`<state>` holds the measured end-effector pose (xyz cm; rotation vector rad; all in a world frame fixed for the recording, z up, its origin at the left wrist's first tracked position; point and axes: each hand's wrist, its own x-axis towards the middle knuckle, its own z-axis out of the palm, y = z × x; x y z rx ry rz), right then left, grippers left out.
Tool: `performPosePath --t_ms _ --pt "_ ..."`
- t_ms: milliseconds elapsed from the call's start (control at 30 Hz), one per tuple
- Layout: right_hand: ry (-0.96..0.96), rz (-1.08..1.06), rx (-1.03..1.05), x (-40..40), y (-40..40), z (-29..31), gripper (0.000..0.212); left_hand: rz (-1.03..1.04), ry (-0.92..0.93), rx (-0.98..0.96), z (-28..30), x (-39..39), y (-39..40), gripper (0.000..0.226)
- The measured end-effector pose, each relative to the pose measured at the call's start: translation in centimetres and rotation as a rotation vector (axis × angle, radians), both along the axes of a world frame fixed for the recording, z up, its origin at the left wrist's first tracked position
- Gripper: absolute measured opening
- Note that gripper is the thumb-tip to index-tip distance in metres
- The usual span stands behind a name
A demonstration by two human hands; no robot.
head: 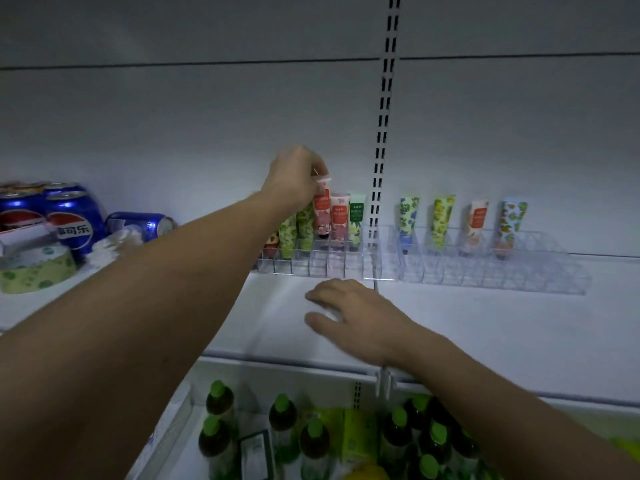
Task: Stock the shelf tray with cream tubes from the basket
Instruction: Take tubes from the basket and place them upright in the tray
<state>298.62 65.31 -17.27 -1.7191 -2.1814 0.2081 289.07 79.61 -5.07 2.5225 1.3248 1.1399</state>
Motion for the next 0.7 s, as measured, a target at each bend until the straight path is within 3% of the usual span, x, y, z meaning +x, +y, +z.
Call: performPosePath --t_ms 700 --pt "0.093 -0.048 0.021 0.2 0.3 -0.8 0.049 0.003 0.101 -0.114 0.8 1.0 0.7 0.031"
